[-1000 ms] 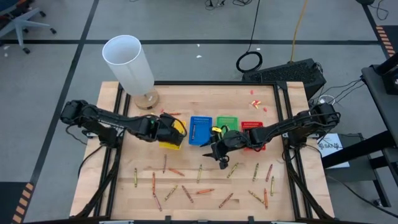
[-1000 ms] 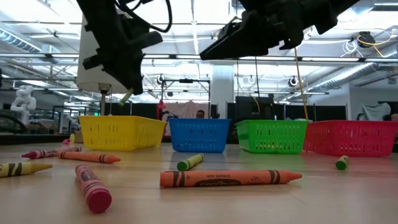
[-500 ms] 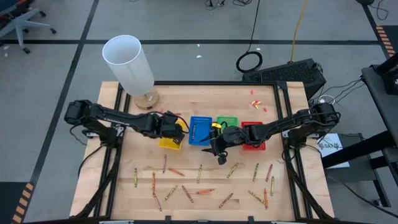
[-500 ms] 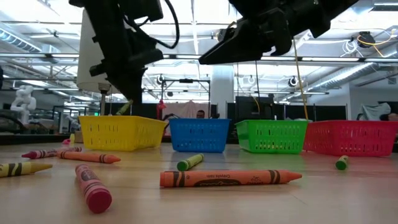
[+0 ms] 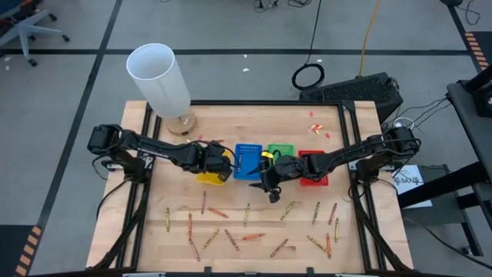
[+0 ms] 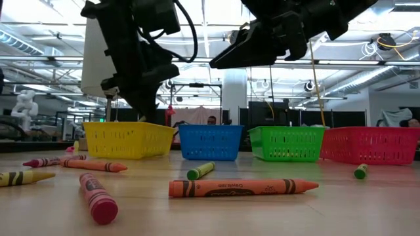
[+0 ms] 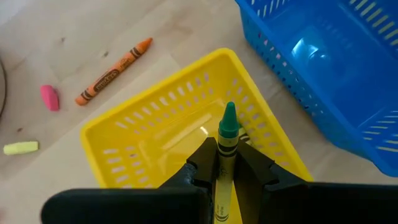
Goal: Sort crayons
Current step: Put the green crayon into the yellow bin, then put the orange crayon into the red bin
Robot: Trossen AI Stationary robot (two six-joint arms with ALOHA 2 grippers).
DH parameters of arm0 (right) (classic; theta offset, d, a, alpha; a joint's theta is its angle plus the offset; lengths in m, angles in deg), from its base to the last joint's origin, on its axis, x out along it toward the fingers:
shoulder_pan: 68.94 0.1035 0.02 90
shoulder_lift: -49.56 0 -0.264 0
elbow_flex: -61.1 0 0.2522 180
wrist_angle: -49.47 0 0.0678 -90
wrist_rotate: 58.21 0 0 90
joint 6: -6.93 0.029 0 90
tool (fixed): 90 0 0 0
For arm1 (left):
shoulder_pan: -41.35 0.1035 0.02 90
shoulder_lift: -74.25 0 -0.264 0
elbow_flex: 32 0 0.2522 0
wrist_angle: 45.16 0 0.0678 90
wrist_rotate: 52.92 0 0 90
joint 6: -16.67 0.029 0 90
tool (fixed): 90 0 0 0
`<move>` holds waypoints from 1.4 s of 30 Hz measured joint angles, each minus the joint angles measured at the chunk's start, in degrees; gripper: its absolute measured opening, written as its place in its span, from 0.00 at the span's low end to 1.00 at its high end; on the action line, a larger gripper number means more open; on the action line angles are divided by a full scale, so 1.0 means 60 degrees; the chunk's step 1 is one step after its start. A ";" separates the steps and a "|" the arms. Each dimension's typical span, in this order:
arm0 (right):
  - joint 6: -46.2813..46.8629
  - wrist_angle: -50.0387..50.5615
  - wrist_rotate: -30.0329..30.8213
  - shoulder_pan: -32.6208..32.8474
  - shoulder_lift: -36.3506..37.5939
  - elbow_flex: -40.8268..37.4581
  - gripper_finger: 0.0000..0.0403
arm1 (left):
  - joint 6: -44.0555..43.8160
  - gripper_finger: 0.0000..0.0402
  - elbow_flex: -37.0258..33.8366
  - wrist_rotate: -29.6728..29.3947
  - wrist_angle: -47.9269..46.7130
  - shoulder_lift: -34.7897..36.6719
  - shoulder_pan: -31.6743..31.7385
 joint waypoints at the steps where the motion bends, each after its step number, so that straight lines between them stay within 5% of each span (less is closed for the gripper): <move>1: 0.0026 0.0002 -0.0010 0.0000 0.0000 0.0000 0.41 | -0.0101 0.09 0.0000 0.0005 -0.0003 0.0000 0.0000; 16: -0.0569 -0.0054 -0.0021 -0.0053 0.0000 0.0000 0.41 | -0.0166 0.10 0.0000 -0.0265 -0.0017 -0.0004 0.0015; 28: -0.1017 -0.0051 -0.0021 -0.0678 0.0000 0.0000 0.41 | 0.0138 0.25 0.0000 -0.0241 -0.0017 0.0001 0.0226; 33: -0.1539 -0.0001 -0.0006 -0.0888 -0.0004 0.0000 0.41 | 0.1513 0.25 0.0100 -0.0674 -0.0033 0.0218 0.0510; 42: -0.1750 -0.0074 0.0012 -0.1622 -0.0004 0.0000 0.41 | 0.6128 0.25 0.0382 -0.2648 -0.0002 0.0259 0.1123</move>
